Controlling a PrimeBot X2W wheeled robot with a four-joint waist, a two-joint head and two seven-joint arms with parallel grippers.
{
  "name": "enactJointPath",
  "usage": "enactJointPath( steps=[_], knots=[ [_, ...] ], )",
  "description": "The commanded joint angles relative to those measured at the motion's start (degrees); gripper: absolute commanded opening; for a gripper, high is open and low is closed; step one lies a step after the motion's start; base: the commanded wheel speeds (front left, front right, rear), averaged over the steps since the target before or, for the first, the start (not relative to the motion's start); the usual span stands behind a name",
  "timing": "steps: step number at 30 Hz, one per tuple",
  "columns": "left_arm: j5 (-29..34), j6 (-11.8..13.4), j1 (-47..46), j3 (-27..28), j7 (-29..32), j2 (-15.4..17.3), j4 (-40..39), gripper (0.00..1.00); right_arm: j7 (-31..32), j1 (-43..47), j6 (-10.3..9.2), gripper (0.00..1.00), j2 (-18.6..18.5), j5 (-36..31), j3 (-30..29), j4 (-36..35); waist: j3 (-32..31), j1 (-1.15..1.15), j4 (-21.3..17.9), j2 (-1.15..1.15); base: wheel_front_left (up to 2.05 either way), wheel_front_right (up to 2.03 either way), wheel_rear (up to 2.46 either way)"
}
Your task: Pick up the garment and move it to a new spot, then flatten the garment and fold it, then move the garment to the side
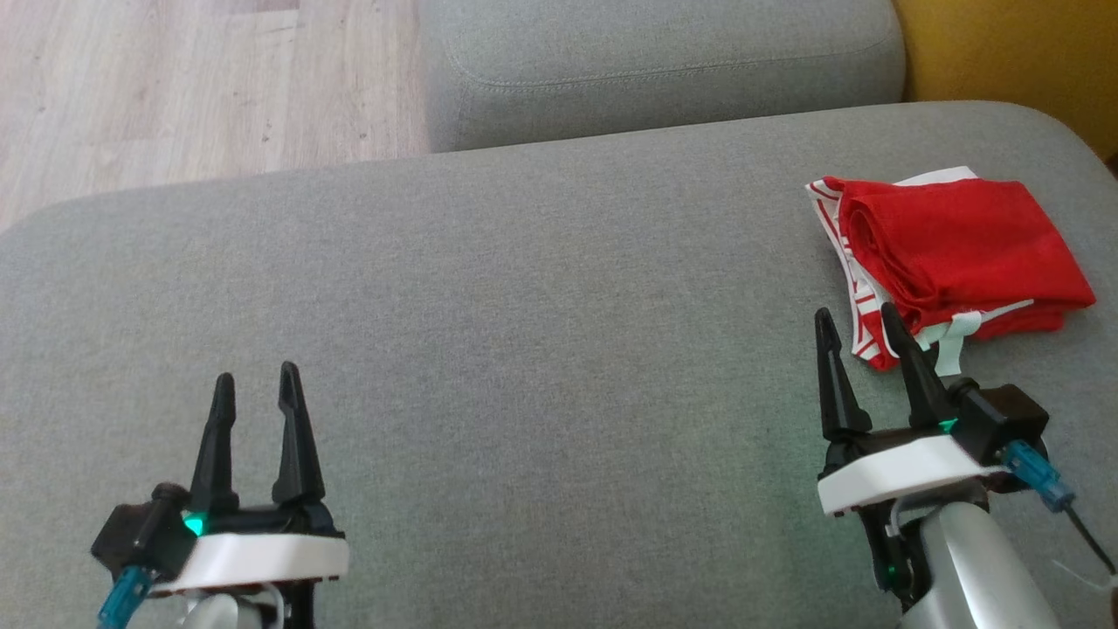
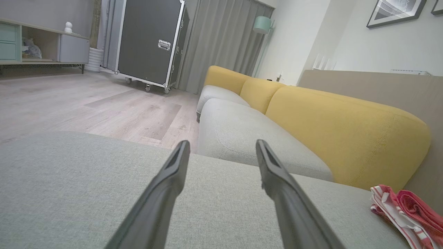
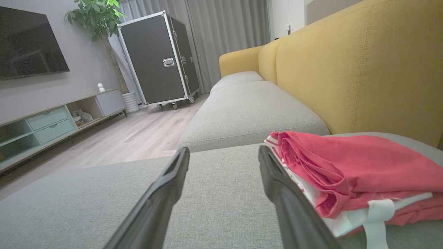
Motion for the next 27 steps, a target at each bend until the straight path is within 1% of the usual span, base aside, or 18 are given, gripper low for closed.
enactJointPath(
  steps=[1, 17, 18, 20, 27],
  knots=[
    [-0.2, 0.1, -1.6, 2.2, -0.3, 0.1, -1.6, 1.00, -0.8, -1.4, -0.05, 1.00, 0.1, 0.4, 1.6, -2.1, 0.0, 0.00, 0.0, 0.00, 0.00, 0.00, 0.00],
    [-1.5, 0.1, -1.1, 3.7, -0.3, 0.0, -1.8, 1.00, -0.8, -1.3, -0.05, 1.00, 0.1, 0.9, 2.4, -1.6, -0.1, 0.00, -0.1, 0.00, 0.00, 0.00, 0.00],
    [-1.6, 0.0, 0.1, 1.6, 0.0, -0.1, 0.8, 0.00, 0.1, 0.1, 0.00, 0.00, 0.0, 0.4, 1.0, 0.8, -0.1, 0.00, -0.1, 0.00, 0.00, 0.00, 0.00],
    [-1.7, 0.0, 0.7, 1.6, 0.1, -0.1, 2.6, 0.00, 0.1, 1.0, 0.00, 0.00, 0.1, 0.4, 1.1, 2.6, -0.1, 0.00, -0.1, 0.00, 0.00, 0.00, 0.00],
    [-5.6, 0.0, 0.4, 1.9, 1.3, -0.1, 2.6, 0.00, 1.1, 1.1, 0.00, 0.00, 0.0, 5.0, 0.6, 2.0, -0.2, 0.00, 0.0, 0.00, 0.00, 0.00, 0.00]
  ],
)
